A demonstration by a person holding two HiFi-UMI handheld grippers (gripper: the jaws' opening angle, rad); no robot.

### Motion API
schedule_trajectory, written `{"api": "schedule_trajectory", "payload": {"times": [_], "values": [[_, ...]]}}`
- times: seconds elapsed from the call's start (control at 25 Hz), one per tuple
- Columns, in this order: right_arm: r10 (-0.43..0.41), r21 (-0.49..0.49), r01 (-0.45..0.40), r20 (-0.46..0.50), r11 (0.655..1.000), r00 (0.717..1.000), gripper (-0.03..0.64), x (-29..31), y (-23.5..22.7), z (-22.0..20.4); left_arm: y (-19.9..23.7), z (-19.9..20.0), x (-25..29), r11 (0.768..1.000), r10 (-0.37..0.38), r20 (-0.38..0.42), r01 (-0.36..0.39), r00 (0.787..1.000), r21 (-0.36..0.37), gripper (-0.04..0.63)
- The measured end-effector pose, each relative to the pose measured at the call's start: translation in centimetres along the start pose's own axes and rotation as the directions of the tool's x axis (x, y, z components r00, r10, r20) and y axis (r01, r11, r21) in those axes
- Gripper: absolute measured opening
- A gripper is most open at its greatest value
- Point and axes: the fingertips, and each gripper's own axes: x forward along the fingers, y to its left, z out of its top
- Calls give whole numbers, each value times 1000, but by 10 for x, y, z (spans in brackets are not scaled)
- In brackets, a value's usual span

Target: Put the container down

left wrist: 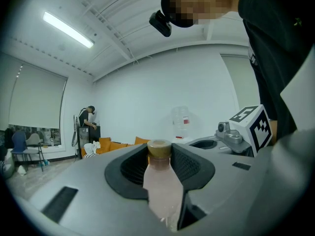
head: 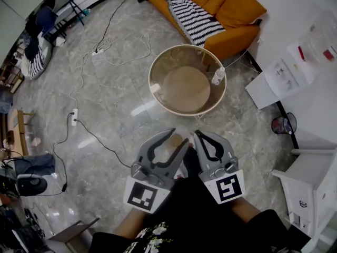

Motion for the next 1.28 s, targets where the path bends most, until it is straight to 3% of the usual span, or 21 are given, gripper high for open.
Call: {"api": "schedule_trajectory", "payload": {"times": [0.2, 0.56, 0.8, 1.28], "values": [[35, -12, -34, 51, 999, 998, -5, 40, -33, 15, 33, 11, 30, 999, 26, -4, -26, 1000, 34, 152], [117, -25, -115, 105, 993, 988, -5, 84, -66, 33, 77, 21, 62, 991, 134, -17, -134, 991, -19, 152], [160, -27, -158, 121, 987, 980, -5, 101, -82, 31, 92, 22, 82, 982, 187, -4, -187, 982, -13, 152], [161, -21, -160, 95, 987, 982, -5, 151, -118, 16, 139, 1, 118, 979, 203, -36, -204, 978, -26, 150]]}}
